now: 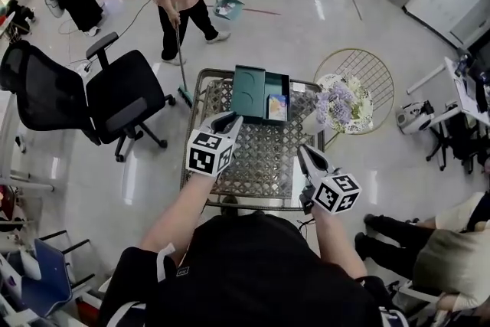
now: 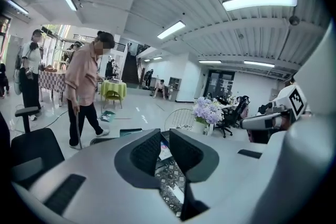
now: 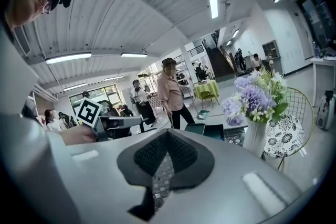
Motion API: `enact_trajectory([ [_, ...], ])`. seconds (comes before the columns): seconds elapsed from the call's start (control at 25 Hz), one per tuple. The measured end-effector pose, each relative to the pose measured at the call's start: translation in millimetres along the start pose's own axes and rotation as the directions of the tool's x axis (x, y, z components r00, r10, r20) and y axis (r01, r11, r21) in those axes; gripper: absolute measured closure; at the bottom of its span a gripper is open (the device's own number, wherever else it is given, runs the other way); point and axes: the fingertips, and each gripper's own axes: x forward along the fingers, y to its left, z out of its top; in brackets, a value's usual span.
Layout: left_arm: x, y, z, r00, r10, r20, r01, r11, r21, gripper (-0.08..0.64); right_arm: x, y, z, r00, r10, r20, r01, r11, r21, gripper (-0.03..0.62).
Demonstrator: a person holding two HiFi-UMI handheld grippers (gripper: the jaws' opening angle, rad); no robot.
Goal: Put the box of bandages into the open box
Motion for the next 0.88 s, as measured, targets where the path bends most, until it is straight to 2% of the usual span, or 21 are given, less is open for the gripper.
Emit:
enact_trajectory([
  [0.2, -12, -1, 9, 0.999, 0.039, 0.0, -0.039, 0.997, 0.067, 0.508, -17, -21, 34, 0.998, 0.005, 0.057, -0.002, 0.998, -0.06, 0.584],
  [0.48, -32, -29, 36, 0.993, 0.091, 0.071, -0.094, 0.994, 0.054, 0.519, -60, -32, 93, 0.987, 0.05, 0.155, -0.024, 0.987, -0.162, 0.584],
  [0.64, -42, -49, 54, 0.983, 0.129, 0.129, -0.137, 0.989, 0.055, 0.544, -76, -24, 117, 0.973, 0.096, 0.211, -0.041, 0.967, -0.25, 0.584],
  [0.88, -63, -72, 92, 0.959, 0.176, 0.22, -0.2, 0.975, 0.092, 0.554, -86, -17, 141, 0.951, 0.151, 0.268, -0.077, 0.96, -0.267, 0.584],
])
